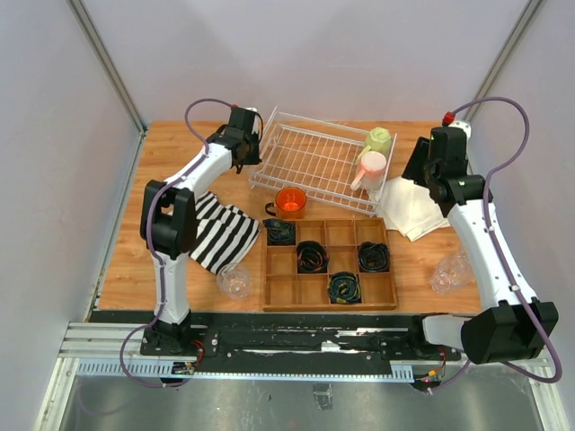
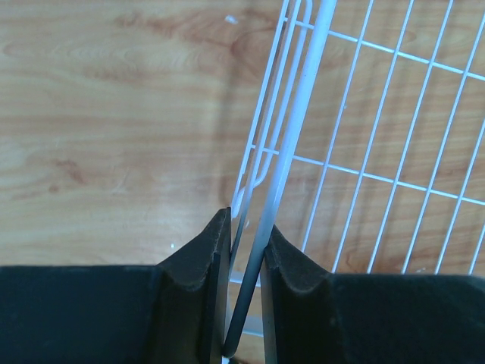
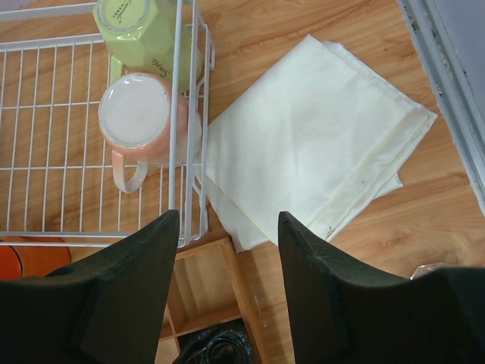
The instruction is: Load the cups into the dish rack
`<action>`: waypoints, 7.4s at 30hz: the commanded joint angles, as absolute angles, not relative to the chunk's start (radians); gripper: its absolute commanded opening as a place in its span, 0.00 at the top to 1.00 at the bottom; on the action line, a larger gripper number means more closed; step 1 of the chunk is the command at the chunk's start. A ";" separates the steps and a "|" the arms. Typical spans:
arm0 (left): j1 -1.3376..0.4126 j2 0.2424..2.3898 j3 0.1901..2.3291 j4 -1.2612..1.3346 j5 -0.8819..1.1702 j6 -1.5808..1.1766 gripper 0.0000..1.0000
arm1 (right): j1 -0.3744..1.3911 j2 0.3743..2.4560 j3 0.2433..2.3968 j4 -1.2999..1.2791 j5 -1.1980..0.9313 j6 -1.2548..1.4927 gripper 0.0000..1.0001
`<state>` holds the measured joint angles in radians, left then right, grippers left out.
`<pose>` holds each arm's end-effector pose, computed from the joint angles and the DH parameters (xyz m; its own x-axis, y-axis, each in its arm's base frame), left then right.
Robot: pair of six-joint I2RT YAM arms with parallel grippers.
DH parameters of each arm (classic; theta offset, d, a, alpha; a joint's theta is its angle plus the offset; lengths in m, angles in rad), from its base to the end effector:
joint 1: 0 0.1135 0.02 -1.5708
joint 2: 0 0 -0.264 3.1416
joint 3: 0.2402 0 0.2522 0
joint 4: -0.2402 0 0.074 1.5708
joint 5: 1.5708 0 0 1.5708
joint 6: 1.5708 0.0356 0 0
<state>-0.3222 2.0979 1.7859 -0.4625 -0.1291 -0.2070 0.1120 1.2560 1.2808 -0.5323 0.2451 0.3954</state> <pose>0.4591 -0.1484 0.2471 -0.6958 0.0174 -0.7180 0.0856 0.9946 -0.0588 0.2757 0.0223 0.3778 -0.4063 0.3303 -0.8520 0.2805 0.9324 0.2278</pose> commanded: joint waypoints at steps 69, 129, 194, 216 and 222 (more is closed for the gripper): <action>-0.221 1.271 1.227 -0.355 0.148 -0.468 0.00 | 0.682 1.784 1.370 -0.396 0.049 1.072 0.44; -0.071 1.339 1.343 -0.444 0.316 -0.569 0.00 | 0.739 1.913 1.634 -0.167 -0.236 0.910 0.99; -0.287 1.485 0.973 0.805 0.773 -1.844 0.12 | 0.469 1.593 1.209 0.651 -0.460 0.780 0.99; -0.310 1.510 0.994 0.972 0.778 -1.935 0.60 | 0.489 1.616 1.146 0.666 -0.489 0.757 0.99; -0.324 1.511 0.989 1.002 0.785 -1.966 0.71 | 0.489 1.621 1.138 0.654 -0.481 0.738 0.99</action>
<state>-0.3092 1.5200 0.9527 0.8658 0.8120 -1.9274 0.4694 1.6058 1.1599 0.6579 -0.4267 0.7860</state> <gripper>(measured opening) 0.335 0.084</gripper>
